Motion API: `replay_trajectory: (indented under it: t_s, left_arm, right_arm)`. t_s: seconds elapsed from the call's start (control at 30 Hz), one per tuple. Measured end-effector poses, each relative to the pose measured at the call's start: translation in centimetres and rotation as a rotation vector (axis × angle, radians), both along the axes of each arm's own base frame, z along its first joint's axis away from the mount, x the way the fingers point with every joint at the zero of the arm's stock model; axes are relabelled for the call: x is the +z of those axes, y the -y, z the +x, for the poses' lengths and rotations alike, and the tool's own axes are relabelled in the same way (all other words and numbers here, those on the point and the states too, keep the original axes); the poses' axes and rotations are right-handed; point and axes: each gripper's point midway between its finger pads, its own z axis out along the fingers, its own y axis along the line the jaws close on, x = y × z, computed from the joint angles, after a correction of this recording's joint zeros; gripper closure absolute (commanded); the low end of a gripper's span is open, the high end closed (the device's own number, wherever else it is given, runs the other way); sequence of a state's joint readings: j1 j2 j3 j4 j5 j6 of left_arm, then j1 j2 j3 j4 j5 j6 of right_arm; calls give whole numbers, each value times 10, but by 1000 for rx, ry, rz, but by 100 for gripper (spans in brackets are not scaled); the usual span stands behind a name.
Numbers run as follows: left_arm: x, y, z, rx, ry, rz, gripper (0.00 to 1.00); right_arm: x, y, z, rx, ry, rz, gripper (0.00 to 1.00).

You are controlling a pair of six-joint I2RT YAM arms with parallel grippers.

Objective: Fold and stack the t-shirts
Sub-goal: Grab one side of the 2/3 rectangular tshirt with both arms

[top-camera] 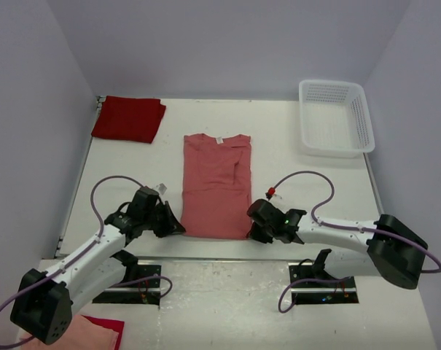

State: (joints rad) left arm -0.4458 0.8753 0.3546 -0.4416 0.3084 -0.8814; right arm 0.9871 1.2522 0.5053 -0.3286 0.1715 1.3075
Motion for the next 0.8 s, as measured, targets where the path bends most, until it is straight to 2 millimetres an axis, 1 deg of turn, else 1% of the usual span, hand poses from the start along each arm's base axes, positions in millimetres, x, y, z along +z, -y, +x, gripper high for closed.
replay_trajectory:
  t_s: [0.13,0.3,0.43,0.63,0.8]
  left_arm:
    - [8,3,-5,-19,23,-33,100]
    - [21,2,-9,-27,66,-63,100]
    - [28,2,-15,-36,85,-86,100]
    - [30,1,-22,-43,87,-95,100]
    - [32,-2,-28,-45,90,-94,100]
  right_arm:
    - [8,6,-3,48,28,-42,100]
    - [25,6,-9,106,77,-40,100]
    - [30,6,-15,137,88,-55,100]
    - [33,3,-26,182,91,-75,100]
    - [43,-1,-35,214,111,-99,100]
